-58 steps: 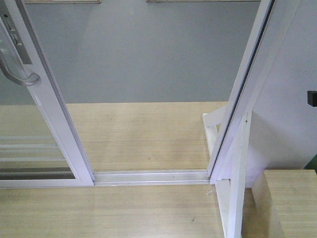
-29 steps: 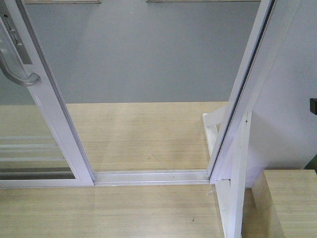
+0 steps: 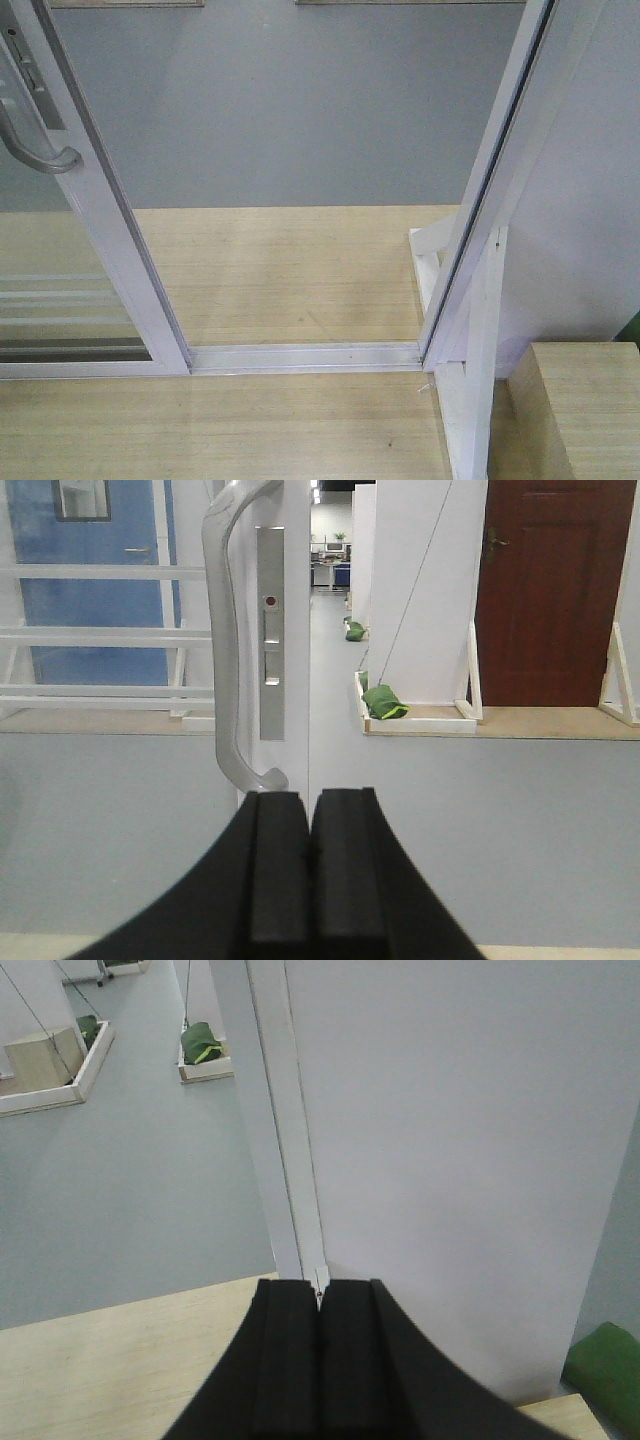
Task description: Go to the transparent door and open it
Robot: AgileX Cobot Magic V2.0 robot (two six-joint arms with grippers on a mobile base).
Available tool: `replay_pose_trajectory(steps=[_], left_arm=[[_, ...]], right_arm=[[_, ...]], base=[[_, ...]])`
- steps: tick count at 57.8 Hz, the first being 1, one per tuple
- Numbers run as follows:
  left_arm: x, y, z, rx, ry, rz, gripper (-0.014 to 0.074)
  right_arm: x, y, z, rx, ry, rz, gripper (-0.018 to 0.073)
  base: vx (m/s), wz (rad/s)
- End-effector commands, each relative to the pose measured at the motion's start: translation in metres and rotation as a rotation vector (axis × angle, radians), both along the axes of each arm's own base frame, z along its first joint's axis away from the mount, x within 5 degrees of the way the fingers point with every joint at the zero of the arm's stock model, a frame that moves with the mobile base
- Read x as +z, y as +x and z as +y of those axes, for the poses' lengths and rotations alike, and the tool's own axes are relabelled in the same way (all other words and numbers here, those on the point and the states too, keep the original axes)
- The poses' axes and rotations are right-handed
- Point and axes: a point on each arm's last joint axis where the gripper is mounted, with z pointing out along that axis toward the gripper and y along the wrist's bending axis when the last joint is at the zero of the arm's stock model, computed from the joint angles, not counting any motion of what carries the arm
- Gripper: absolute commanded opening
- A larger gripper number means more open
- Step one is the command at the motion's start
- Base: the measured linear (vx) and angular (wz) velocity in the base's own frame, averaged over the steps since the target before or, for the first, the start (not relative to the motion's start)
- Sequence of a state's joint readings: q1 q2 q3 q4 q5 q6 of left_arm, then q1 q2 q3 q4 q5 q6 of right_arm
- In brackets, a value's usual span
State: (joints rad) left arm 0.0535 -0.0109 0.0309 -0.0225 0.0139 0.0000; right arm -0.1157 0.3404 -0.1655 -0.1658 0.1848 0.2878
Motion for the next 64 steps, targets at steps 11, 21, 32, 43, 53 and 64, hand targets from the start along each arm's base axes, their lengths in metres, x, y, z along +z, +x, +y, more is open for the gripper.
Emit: replay_pose_trajectory(steps=[11,21,32,43,53,64], left_arm=[[0.003,-0.001,0.000,-0.005,-0.012,-0.077,0.0000],[0.003,-0.001,0.000,-0.005,-0.012,-0.077,0.0000],[0.002,-0.001,0.000,-0.005,-0.012,-0.076,0.0000],[0.002,-0.001,0.000,-0.005,-0.012,-0.076,0.0000],[0.002,-0.001,0.000,-0.005,-0.012,-0.076,0.0000],[0.002,-0.001,0.000,-0.005,-0.012,-0.076,0.0000]], right_arm=[[-0.032,-0.019,0.005,0.043,-0.125,-0.172,-0.0009],[-0.033,-0.030,0.006,0.043,-0.180,-0.252,-0.0008],[-0.032,-0.030,0.006,0.045,-0.148,-0.266,-0.0006],[-0.033,-0.030,0.006,0.045,-0.147,-0.261,-0.0006],[-0.033,-0.030,0.006,0.045,-0.148,-0.260,-0.0006],[-0.033,-0.030,0.006,0.045,-0.148,-0.261,-0.0006]], base=[[0.00,0.00],[0.00,0.00],[0.00,0.00],[0.00,0.00],[0.00,0.00],[0.00,0.00]])
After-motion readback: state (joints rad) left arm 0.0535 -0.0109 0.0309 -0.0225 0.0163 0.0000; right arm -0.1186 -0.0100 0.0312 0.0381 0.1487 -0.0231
